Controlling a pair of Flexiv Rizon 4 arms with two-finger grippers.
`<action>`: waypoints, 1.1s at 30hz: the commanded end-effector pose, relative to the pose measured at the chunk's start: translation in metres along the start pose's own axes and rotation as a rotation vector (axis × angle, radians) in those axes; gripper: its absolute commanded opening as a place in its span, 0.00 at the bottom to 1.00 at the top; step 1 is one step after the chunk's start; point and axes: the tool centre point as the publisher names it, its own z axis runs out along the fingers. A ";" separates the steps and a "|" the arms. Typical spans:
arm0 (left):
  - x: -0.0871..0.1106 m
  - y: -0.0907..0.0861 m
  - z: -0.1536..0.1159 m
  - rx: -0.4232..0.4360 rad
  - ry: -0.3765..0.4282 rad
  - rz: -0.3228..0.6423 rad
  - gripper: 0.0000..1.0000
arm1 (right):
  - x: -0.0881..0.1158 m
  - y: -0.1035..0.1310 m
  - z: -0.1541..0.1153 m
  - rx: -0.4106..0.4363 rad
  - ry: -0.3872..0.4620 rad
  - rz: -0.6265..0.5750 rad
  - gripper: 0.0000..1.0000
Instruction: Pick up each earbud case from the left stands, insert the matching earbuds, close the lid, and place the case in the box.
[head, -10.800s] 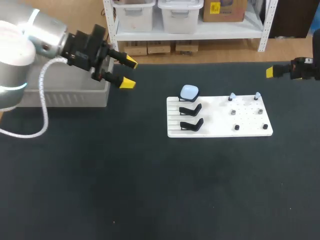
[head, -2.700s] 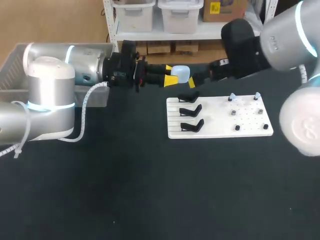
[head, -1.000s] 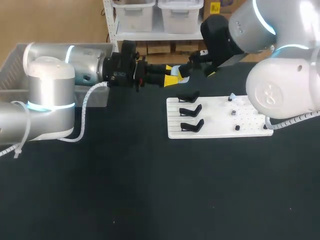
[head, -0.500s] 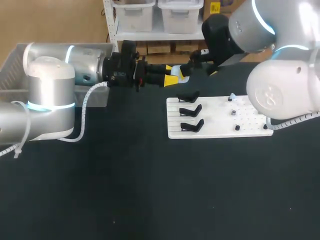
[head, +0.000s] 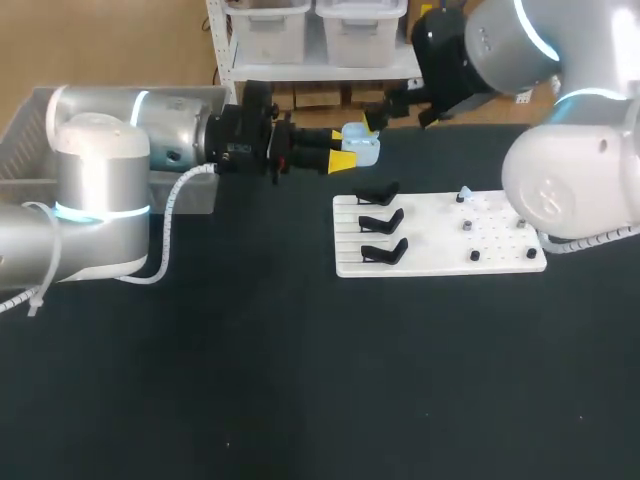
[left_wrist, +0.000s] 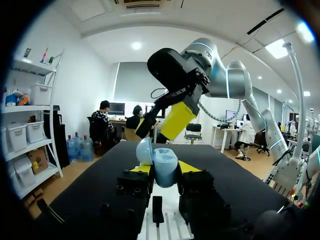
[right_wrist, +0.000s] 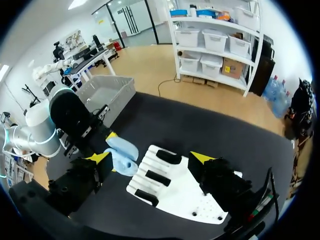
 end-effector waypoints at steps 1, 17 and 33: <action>0.001 -0.002 0.000 -0.006 -0.002 0.003 0.00 | 0.004 -0.001 -0.020 0.049 -0.042 -0.032 1.00; 0.001 -0.006 0.005 0.002 -0.033 0.060 0.00 | 0.026 -0.042 -0.060 0.201 0.001 -0.136 1.00; 0.002 -0.006 0.015 0.011 -0.046 0.069 0.00 | 0.063 -0.109 -0.063 0.283 0.186 -0.161 1.00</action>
